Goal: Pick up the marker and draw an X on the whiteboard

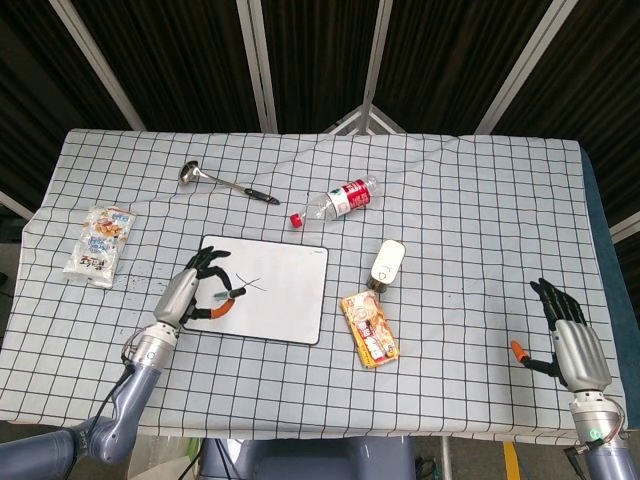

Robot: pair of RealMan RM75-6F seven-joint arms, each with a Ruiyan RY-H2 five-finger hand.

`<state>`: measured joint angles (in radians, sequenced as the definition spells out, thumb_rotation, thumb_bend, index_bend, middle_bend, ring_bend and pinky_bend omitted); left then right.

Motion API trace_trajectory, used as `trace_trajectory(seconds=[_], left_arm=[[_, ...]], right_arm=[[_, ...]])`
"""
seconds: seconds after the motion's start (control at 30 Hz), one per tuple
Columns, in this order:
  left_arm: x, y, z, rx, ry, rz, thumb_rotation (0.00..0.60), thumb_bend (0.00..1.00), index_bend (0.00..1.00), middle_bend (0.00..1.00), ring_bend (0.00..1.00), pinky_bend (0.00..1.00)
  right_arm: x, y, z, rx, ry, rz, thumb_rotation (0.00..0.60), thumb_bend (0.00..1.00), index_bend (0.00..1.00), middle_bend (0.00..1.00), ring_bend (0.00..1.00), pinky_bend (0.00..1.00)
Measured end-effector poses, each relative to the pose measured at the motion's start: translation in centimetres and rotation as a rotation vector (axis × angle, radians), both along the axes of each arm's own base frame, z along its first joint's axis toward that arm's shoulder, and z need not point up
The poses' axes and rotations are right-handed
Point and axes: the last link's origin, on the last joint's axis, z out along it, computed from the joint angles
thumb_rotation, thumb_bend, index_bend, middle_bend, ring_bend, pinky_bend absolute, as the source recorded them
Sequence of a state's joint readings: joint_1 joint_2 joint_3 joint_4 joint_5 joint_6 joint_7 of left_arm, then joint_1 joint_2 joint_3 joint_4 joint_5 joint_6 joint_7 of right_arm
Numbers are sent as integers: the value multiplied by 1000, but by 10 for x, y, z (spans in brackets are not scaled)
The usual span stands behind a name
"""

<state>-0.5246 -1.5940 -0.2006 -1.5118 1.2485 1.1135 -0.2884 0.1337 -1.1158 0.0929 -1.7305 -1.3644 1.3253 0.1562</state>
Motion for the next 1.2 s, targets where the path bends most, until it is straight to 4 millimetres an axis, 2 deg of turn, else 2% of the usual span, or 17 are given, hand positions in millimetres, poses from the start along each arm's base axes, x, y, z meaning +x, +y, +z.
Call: trace_trajectory(seconds=[0.23,0.4,0.53,0.83,1.2], left_arm=[[19,17,6,39,-19,-31,600,505,693,151,0,10],[29,28,-7,28,-3,-38,600,505,693,151,0,10],[37,35,-26,11,11,-39,600,505,693,151,0,11],[49,41,-59,-19,38,-42,600,505,693,151,0,10],[59,45,-69,-23,31,-54,600,505,694,151,0,10]], right_arm=[[0,0,0,1,-2,-4,600,312,0,0,0,0],[-1,-1,0,4,-2,-4,600,312,0,0,0,0],[-1,-1,0,8,-4,-3,600,312,0,0,0,0],[-2,-1,1,13,-7,-3,600,312,0,0,0,0],[-2,-2,1,14,-10,-5,600,312,0,0,0,0]])
